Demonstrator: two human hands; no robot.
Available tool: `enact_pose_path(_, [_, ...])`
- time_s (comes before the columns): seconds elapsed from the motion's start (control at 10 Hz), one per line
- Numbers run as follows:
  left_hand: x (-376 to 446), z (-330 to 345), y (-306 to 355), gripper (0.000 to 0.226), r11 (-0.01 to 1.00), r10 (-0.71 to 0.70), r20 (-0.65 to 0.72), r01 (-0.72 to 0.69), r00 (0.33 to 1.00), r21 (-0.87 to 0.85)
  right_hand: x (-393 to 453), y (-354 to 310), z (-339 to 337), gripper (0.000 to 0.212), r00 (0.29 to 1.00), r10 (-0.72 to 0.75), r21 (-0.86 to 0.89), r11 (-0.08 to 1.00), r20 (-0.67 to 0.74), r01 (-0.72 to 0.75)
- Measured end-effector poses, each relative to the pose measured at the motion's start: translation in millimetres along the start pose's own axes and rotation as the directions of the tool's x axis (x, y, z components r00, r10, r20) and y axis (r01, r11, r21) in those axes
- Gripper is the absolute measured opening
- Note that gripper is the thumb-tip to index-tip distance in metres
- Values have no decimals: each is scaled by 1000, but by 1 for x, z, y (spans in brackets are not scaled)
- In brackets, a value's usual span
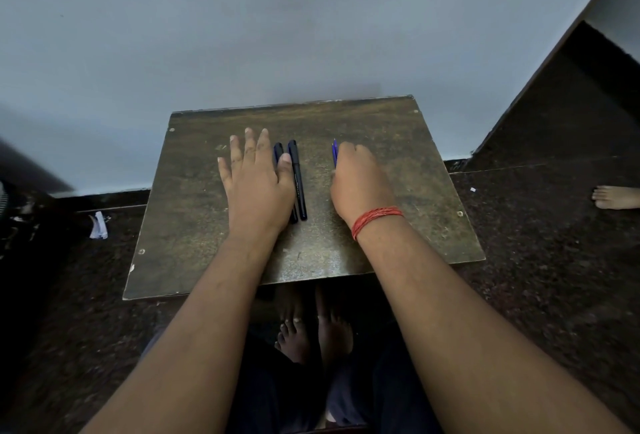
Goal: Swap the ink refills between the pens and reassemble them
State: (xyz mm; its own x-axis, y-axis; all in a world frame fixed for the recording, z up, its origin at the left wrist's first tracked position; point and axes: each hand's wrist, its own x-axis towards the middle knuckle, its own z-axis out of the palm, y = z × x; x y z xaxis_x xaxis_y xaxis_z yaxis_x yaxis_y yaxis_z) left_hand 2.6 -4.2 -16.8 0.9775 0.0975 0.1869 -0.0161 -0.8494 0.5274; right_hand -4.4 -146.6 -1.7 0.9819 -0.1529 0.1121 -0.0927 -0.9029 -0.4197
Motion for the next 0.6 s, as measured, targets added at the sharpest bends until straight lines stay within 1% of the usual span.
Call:
enact_pose_path(0.2, [1,2,-1,57,1000,5,-6,-5,1000,8,5,4,8,13,999,-5,11,1000,-53,6])
enact_pose_path(0.3, [0,3,-2,58,1000,14,-5,-14,1000,15,6,5,10,13,999,-6,9,1000,-49,7])
enact_pose_path(0.4, [0,3,-2,58,999,27,3,-27,1000,29,6,7,9,4,998,-12,20,1000,-56,13])
enact_pose_path(0.5, [-4,4,-4,58,996,59,-7,-58,998,65,3,8,2,14,996,-31,111,993,-85,40])
enact_pose_path(0.6, [-11,2,-4,59,990,85,34,-88,996,106,-4,12,-2,23,989,-37,123,991,-141,55])
